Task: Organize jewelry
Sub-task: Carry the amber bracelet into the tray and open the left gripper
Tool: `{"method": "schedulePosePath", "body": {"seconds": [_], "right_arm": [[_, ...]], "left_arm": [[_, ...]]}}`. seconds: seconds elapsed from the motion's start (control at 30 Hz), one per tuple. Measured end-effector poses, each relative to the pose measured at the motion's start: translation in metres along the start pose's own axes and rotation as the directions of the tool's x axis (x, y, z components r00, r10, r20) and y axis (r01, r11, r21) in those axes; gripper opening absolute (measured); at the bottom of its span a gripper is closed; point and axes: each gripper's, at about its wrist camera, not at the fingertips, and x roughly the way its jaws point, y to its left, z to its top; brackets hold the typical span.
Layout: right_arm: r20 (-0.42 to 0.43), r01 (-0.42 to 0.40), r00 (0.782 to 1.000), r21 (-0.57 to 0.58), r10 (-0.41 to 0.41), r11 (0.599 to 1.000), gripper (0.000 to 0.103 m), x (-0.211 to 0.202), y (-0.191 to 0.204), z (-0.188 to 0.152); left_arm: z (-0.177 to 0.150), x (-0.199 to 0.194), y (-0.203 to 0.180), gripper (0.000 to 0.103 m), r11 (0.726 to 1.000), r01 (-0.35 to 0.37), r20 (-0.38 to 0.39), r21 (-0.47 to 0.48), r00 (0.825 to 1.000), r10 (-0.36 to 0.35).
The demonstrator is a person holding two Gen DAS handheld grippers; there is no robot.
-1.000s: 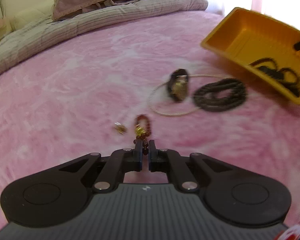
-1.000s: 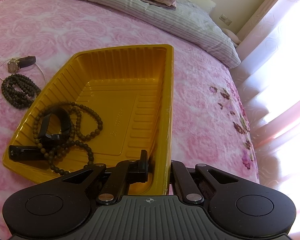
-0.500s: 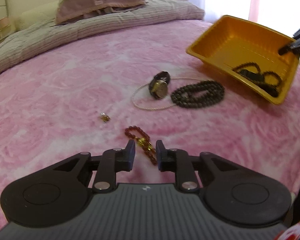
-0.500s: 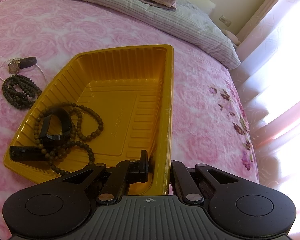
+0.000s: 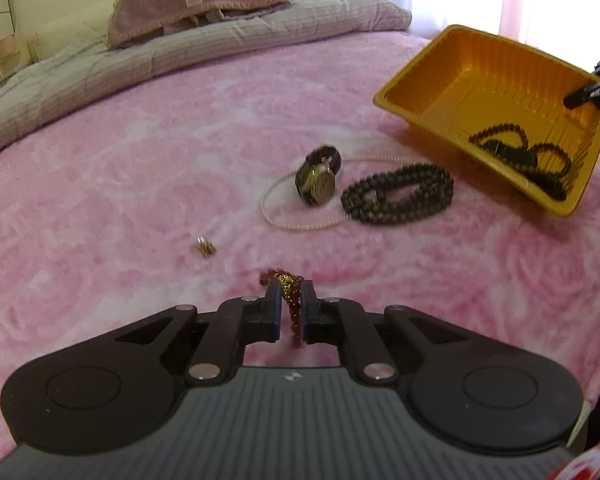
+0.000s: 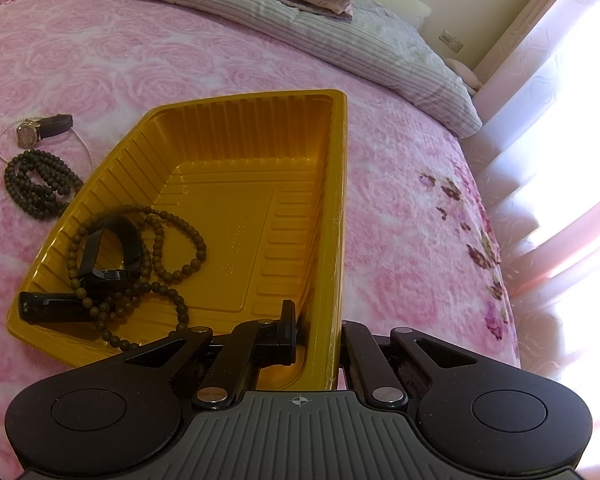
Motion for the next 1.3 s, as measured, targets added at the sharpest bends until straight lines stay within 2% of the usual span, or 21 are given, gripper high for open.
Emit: {"method": "schedulePosePath", "body": {"seconds": [0.33,0.53,0.7,0.9,1.13,1.3], "right_arm": [[0.010,-0.004,1.000,0.003,0.004,1.000,0.005,-0.002,0.003,0.001],[0.009,-0.004,1.000,0.005,0.004,1.000,0.005,-0.002,0.003,0.002],[0.010,-0.006,1.000,0.006,0.006,1.000,0.005,-0.002,0.003,0.001],[0.011,-0.009,1.000,0.009,0.009,1.000,0.005,-0.002,0.003,0.002],[0.017,-0.019,1.000,0.022,0.019,1.000,0.005,-0.002,0.001,0.001],[0.016,-0.024,1.000,0.030,0.024,0.999,0.005,-0.001,-0.001,-0.001]], "left_arm": [[0.029,-0.018,-0.008,0.008,0.999,0.006,0.071,0.048,0.997,-0.010],[0.045,-0.021,-0.020,0.008,0.997,0.061,0.100,0.051,0.993,-0.066],[0.065,-0.017,-0.048,0.008,0.990,0.115,0.124,0.082,0.984,-0.124],[0.095,-0.004,-0.098,0.008,0.969,0.207,0.147,0.132,0.963,-0.225],[0.123,0.013,-0.160,0.008,0.921,0.326,0.134,0.211,0.924,-0.358],[0.132,0.025,-0.186,0.008,0.899,0.360,0.107,0.250,0.912,-0.395]]}}
